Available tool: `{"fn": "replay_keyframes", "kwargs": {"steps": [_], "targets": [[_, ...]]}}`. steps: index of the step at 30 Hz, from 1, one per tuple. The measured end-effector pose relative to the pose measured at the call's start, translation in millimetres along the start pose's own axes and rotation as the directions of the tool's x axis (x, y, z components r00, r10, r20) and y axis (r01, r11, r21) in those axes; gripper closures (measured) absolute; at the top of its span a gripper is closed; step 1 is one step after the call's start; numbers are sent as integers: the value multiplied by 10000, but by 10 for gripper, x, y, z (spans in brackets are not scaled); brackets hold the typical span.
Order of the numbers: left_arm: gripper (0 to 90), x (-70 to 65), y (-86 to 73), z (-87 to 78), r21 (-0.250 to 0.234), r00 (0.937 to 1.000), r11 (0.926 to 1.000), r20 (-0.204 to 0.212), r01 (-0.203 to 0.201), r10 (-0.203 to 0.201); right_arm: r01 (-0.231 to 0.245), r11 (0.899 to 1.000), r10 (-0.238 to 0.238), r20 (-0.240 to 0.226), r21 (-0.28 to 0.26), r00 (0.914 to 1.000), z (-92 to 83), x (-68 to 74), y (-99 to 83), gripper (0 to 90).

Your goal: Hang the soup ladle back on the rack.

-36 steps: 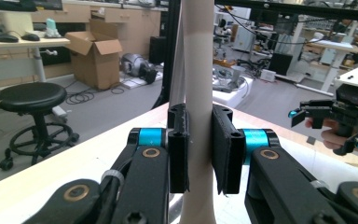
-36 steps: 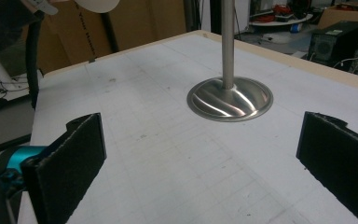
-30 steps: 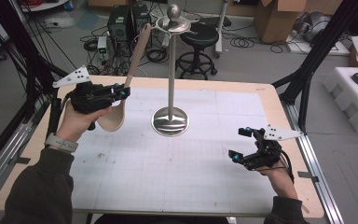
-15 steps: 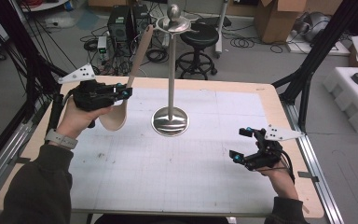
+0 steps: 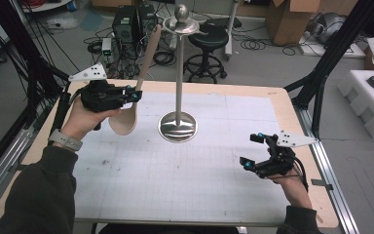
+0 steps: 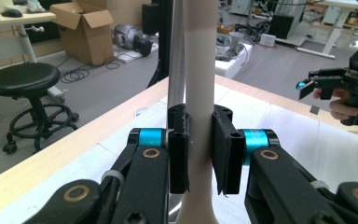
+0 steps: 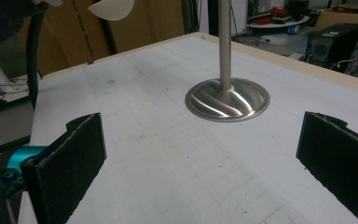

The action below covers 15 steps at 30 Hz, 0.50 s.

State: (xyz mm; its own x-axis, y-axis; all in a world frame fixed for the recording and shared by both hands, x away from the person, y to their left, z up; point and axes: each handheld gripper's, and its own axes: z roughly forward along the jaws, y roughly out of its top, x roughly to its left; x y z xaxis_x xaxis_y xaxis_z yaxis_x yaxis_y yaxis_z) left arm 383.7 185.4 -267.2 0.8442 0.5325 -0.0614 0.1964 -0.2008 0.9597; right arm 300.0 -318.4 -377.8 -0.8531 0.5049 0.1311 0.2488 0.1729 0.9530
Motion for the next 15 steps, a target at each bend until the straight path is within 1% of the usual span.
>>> {"fn": "replay_keyframes", "kwargs": {"steps": [3,9,11,15], "targets": [[776,2,-6,40,91,10000,10000,-42,9,-8,5,10000,-5,-2,8,10000,2,-1,-2,3],[777,-2,4,131,370,9999,9993,-83,-112,115,12,10000,-12,0,20,10000,-3,0,-4,4],[777,-5,8,167,527,9997,9983,-59,-228,231,54,10000,-55,24,18,10000,0,-4,-7,4],[776,9,3,238,596,9996,9979,-80,-269,274,14,10000,-14,26,74,10000,2,-1,-10,4]]}}
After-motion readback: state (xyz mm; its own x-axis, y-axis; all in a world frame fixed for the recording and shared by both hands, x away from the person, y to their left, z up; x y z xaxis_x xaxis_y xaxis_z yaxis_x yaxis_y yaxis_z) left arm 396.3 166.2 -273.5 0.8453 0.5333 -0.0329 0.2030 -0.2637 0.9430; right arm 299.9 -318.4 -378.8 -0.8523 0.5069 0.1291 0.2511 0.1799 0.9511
